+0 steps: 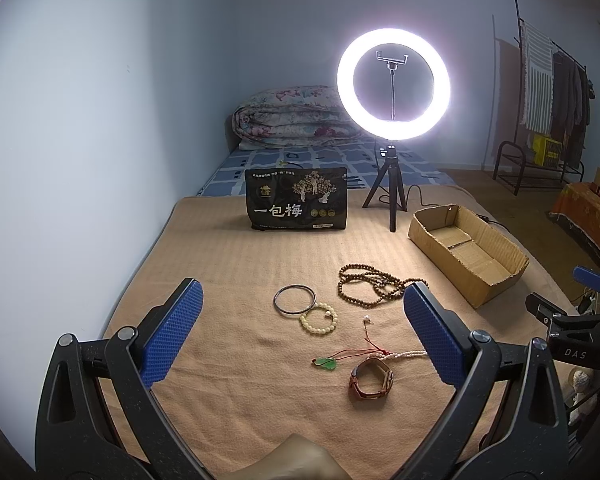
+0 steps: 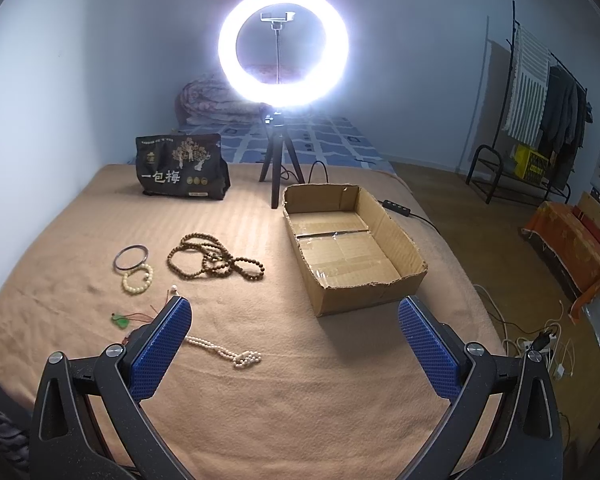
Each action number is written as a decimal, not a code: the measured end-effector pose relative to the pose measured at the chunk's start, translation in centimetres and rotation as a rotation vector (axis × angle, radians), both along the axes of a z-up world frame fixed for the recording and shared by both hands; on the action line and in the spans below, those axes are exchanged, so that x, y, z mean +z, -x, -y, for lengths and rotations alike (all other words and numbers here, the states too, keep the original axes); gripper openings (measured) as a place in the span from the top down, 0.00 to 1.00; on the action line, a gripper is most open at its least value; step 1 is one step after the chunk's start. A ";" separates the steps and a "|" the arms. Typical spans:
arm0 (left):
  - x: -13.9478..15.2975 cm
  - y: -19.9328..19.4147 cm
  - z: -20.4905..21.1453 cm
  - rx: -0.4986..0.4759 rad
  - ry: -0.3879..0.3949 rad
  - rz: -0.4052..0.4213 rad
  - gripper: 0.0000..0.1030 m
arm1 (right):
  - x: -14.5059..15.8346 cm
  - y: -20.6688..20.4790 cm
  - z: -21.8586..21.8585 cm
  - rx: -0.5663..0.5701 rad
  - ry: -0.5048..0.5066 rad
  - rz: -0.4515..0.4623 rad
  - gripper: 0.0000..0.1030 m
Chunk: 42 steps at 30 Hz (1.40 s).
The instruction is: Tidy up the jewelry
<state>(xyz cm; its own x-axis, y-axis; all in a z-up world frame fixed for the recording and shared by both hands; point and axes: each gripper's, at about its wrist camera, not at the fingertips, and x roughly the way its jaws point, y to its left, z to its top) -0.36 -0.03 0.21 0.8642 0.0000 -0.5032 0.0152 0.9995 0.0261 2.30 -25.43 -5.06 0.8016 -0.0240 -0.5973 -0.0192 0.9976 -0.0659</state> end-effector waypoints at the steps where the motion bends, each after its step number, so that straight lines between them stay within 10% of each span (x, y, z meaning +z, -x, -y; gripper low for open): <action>1: 0.0 0.0 0.0 0.000 0.000 0.000 0.01 | 0.0 0.0 0.0 0.000 0.000 0.000 0.00; 42: 0.2 -0.1 -0.1 0.002 0.003 0.000 0.01 | -0.1 0.0 -0.2 0.004 -0.002 -0.011 0.00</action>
